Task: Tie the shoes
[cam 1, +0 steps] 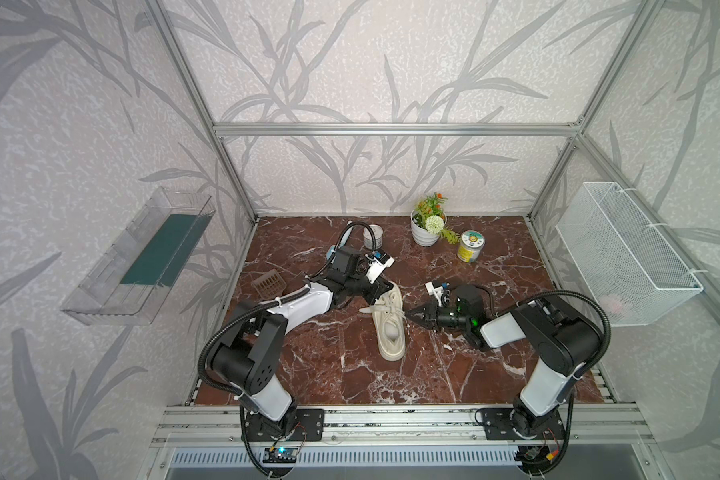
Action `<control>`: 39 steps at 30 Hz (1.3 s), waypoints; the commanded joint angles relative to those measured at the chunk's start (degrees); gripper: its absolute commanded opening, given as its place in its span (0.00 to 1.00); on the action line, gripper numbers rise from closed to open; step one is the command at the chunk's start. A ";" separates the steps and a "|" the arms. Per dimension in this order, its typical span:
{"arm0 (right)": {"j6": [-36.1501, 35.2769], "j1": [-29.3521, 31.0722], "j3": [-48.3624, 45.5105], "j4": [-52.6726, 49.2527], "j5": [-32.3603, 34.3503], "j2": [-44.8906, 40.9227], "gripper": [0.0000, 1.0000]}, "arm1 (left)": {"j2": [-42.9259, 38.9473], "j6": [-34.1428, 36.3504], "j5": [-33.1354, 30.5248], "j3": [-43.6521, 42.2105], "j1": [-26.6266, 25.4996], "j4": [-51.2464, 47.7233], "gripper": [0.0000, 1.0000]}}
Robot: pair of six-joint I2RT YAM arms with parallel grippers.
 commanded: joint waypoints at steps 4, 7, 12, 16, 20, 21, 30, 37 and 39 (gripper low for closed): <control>0.68 -0.47 -1.05 1.28 -0.95 -0.10 0.00 | -1.48 -0.77 0.72 -0.66 0.43 1.60 0.00; 1.46 -0.46 -0.55 3.98 -2.04 0.87 0.03 | -0.87 -0.91 1.87 -0.18 0.06 1.32 0.00; -0.01 -0.55 -0.90 3.26 -1.26 -0.64 0.28 | -0.98 -1.19 2.56 -0.42 -0.01 0.99 0.00; -4.07 -1.55 -1.43 -2.25 -0.55 -3.09 0.36 | -1.25 -0.91 2.48 -0.72 -0.01 0.59 0.00; -14.83 -2.31 0.43 -17.27 1.49 -10.85 0.39 | -0.99 -1.17 2.60 -0.67 -0.02 0.78 0.00; -18.48 -2.31 1.40 -22.41 2.52 -12.66 0.40 | -0.89 -1.25 2.64 -0.62 -0.04 0.84 0.00; -47.63 -2.06 13.01 -53.12 6.29 -20.43 0.42 | -0.64 -1.53 2.87 -0.51 -0.03 1.22 0.00; -68.81 -0.97 24.11 -66.75 5.94 -15.19 0.41 | -0.83 -1.70 2.90 -0.91 -0.08 1.23 0.00; -72.41 -0.65 26.34 -67.88 4.61 -13.30 0.41 | -0.89 -1.76 2.88 -0.98 -0.07 1.34 0.00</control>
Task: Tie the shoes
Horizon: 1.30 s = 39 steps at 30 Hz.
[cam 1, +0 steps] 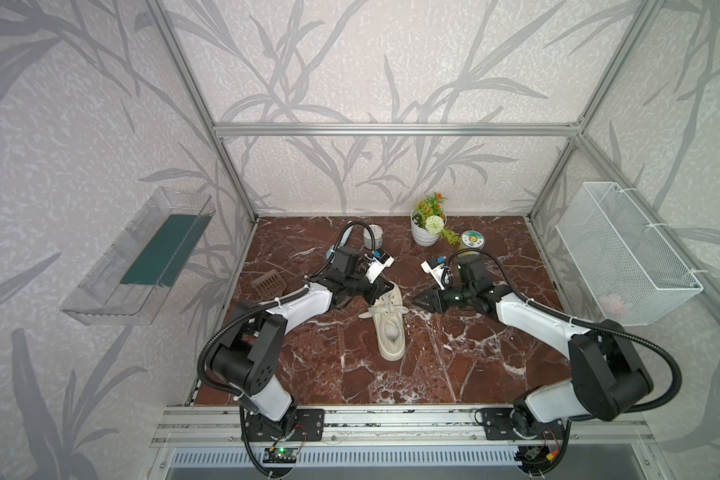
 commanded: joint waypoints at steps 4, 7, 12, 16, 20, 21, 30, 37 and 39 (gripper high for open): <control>-14.94 1.59 6.05 -7.74 -4.43 6.09 0.41 | -0.60 -0.70 1.22 -0.91 -0.01 1.47 0.00; -16.57 2.47 7.68 -6.94 -5.59 9.02 0.40 | -0.65 -0.79 1.31 -0.83 0.01 1.57 0.00; -18.06 2.83 9.85 -6.66 -7.66 12.60 0.40 | -0.63 -0.79 1.48 -0.66 -0.02 1.44 0.00; -19.50 2.85 12.32 -9.57 -9.10 15.38 0.39 | -0.60 -0.79 1.36 -0.61 0.03 1.40 0.00; -19.65 2.80 13.51 -9.52 -10.03 17.34 0.39 | -0.50 -1.05 1.48 -0.59 -0.06 1.61 0.00; -19.54 2.85 13.78 -9.56 -10.25 17.82 0.39 | -0.50 -1.05 1.49 -0.59 -0.01 1.56 0.00; -18.08 2.85 14.44 -8.17 -12.29 19.88 0.30 | -0.77 -1.32 1.38 -0.62 0.01 1.53 0.00; -16.36 2.85 14.10 -6.43 -13.34 20.19 0.29 | -0.77 -1.40 1.16 -0.71 -0.03 1.35 0.00; -15.72 2.76 14.01 -5.88 -13.41 20.31 0.28 | -0.90 -1.40 1.19 -0.75 -0.05 1.43 0.00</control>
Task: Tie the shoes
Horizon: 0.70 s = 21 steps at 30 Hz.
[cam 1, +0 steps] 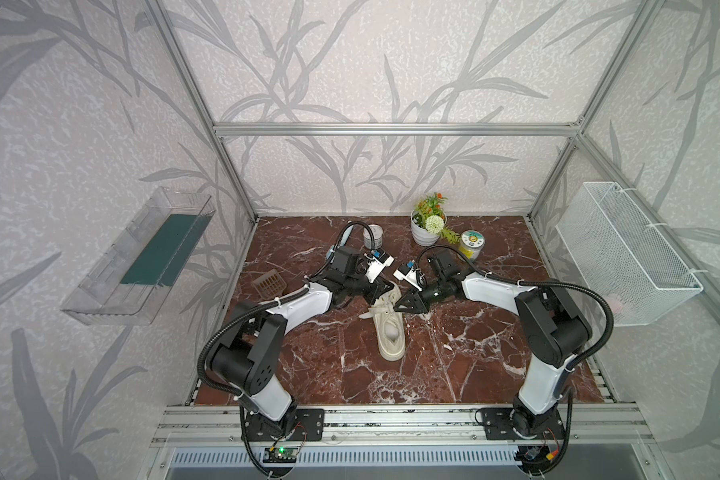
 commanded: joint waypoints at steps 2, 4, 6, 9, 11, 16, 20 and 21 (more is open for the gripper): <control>1.53 -0.02 0.40 2.00 -1.37 0.51 0.29 | -0.94 -0.49 0.76 -0.64 0.01 0.91 0.00; 2.04 -0.13 -0.10 2.90 -1.34 0.33 0.29 | -0.92 -0.51 0.84 -0.63 -0.02 0.87 0.00; 2.61 -0.14 -0.44 3.61 -1.23 0.35 0.29 | -0.86 -0.51 0.78 -0.65 -0.06 0.86 0.00; 2.93 -0.28 -0.83 4.08 -1.00 0.37 0.28 | -0.89 -0.47 0.84 -0.64 0.01 0.77 0.00; 2.77 -0.34 -0.97 4.03 -0.86 0.46 0.24 | -1.02 -0.42 0.69 -0.74 -0.01 0.76 0.00; 2.50 -0.41 -1.44 3.65 -0.44 0.77 0.15 | -1.03 -0.50 0.74 -0.85 -0.01 0.79 0.00; 2.26 -0.37 -1.87 3.31 -0.33 0.41 0.12 | -1.08 -0.51 0.66 -0.94 -0.01 0.78 0.00; 2.20 -0.39 -1.96 3.32 -0.21 0.23 0.11 | -1.04 -0.51 0.65 -0.95 -0.06 0.77 0.00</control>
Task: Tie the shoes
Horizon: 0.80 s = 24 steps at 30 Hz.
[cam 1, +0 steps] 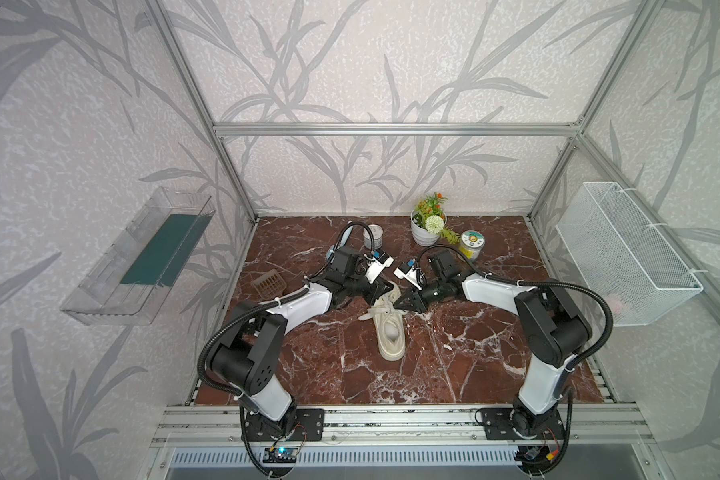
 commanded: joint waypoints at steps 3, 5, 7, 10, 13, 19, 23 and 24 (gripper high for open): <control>-0.39 -0.46 -1.15 0.06 0.06 -0.34 0.05 | -1.03 -0.51 0.59 -0.67 0.04 0.81 0.00; -0.22 -0.60 -1.32 0.18 0.09 -0.68 0.00 | -1.11 -0.44 0.50 -0.74 0.03 0.79 0.00; 0.01 -0.70 -1.72 0.33 0.22 -1.04 0.00 | -1.27 -0.42 0.42 -0.82 0.07 0.79 0.00; 0.36 -0.94 -2.65 0.67 0.89 -1.68 0.00 | -1.53 -0.33 0.00 -1.20 0.08 1.03 0.00; 0.65 -1.44 -4.05 1.35 1.25 -2.87 0.00 | -1.76 -0.40 -0.05 -1.25 0.37 1.05 0.00; 1.54 -2.01 -6.44 3.09 2.18 -4.82 0.00 | -1.74 -0.38 -0.42 -1.51 0.42 1.10 0.00; 1.89 -2.11 -7.86 3.61 2.88 -5.58 0.00 | -2.22 -0.55 -1.56 -1.99 0.64 1.66 0.00; 1.94 -2.10 -8.13 3.57 3.10 -5.75 0.00 | -2.39 -0.62 -1.78 -2.11 0.84 1.88 0.00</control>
